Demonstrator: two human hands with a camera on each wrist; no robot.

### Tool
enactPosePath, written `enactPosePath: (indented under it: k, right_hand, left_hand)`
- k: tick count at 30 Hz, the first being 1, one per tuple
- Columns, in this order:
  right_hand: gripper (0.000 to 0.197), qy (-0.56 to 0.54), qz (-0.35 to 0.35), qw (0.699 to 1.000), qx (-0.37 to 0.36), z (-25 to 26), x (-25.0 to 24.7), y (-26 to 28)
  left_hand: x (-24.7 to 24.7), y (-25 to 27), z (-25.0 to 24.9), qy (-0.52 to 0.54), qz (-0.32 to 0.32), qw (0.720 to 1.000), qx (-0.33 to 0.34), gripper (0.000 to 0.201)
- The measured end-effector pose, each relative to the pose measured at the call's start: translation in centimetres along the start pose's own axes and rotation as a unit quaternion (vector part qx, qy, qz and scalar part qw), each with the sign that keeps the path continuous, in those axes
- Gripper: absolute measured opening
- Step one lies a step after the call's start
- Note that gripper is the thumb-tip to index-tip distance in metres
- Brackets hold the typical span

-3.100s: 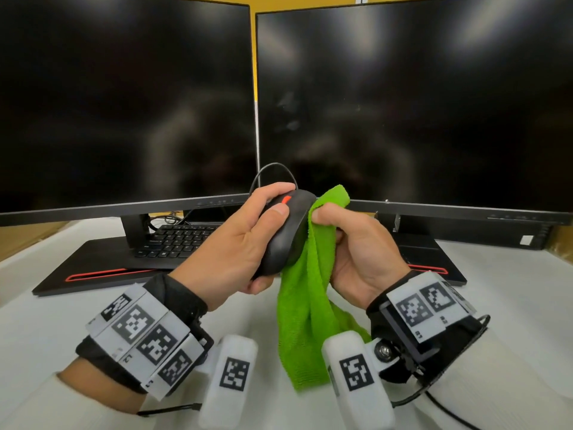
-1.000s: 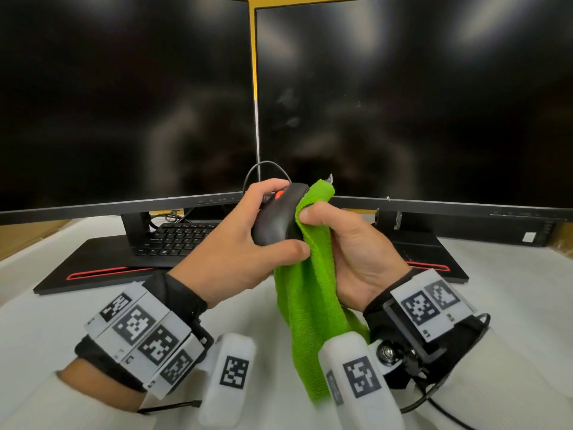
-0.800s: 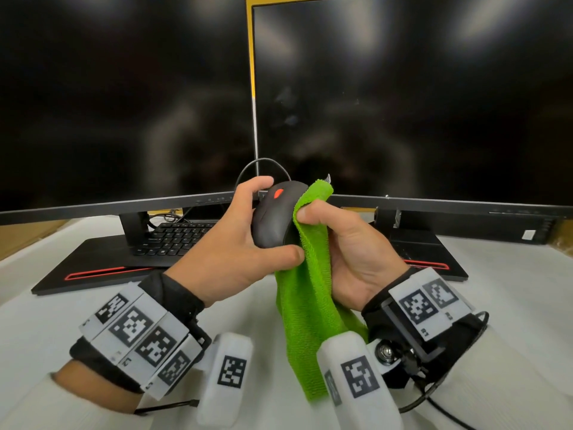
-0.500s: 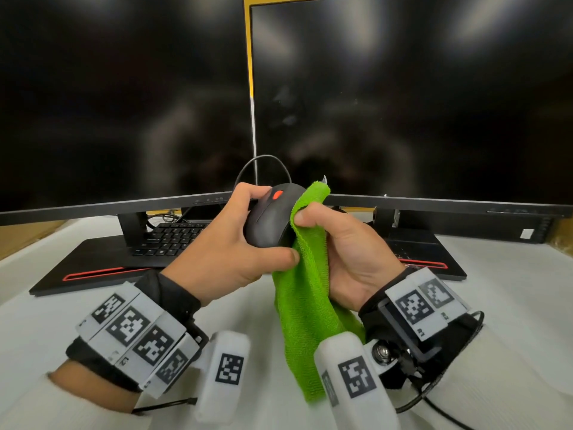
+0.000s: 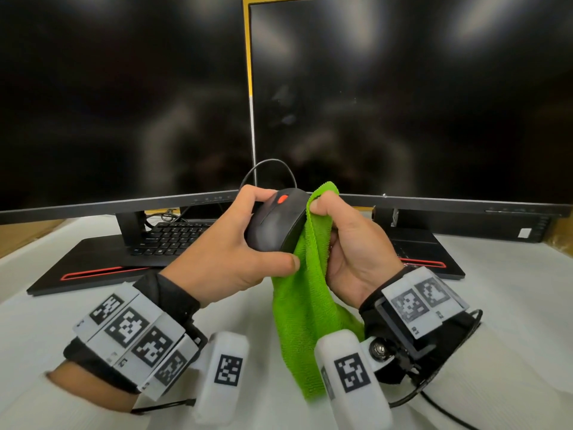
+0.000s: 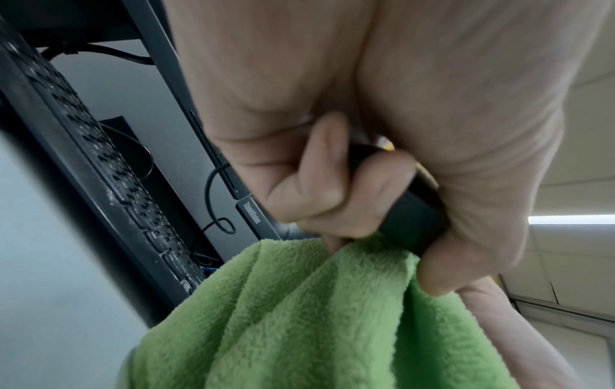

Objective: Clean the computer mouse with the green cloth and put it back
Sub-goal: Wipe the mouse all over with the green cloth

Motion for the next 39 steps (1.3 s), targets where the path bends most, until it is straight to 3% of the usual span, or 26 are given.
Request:
enactPosePath:
  k: [10,16,25,31,35,39]
  right_hand:
    - [0.046,0.001,0.002,1.0,0.014,-0.1,-0.4,-0.2]
    - [0.037,-0.035,0.075,0.995,0.047,-1.0,1.1,0.0]
    - [0.075,-0.029,0.143,0.989,0.024,-1.2,2.6,-0.1]
    - [0.066,-0.013,0.175,0.984,0.021,-1.6,2.3,-0.3]
    - [0.063,-0.014,0.147,0.989,0.023,-1.6,1.6,-0.8]
    - [0.05,-0.004,0.073,0.997,0.02,-1.0,0.0,-1.0]
  left_hand:
    - [0.1,0.0,-0.1,0.0,0.006,1.0,0.001,0.064]
    - [0.0,0.0,-0.1,0.001,-0.002,1.0,0.004,0.062]
    - [-0.8,0.0,0.1,0.06,-0.039,0.997,0.005,0.068]
    - [-0.6,-0.1,0.3,0.025,-0.045,0.999,0.009,0.065]
    - [-0.6,-0.1,0.1,0.0,-0.037,0.999,0.013,0.069]
    - [-0.6,-0.2,0.3,0.002,-0.021,1.0,0.009,0.069]
Point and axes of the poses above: each hand's wrist, its own y-axis away from the middle knuckle, its own x-axis out of the palm, z = x × y, the point moved 8 cm from there along -y, towards the middle knuckle, and after that the axes turned 11 degrees about z, right-handed, at the moved point
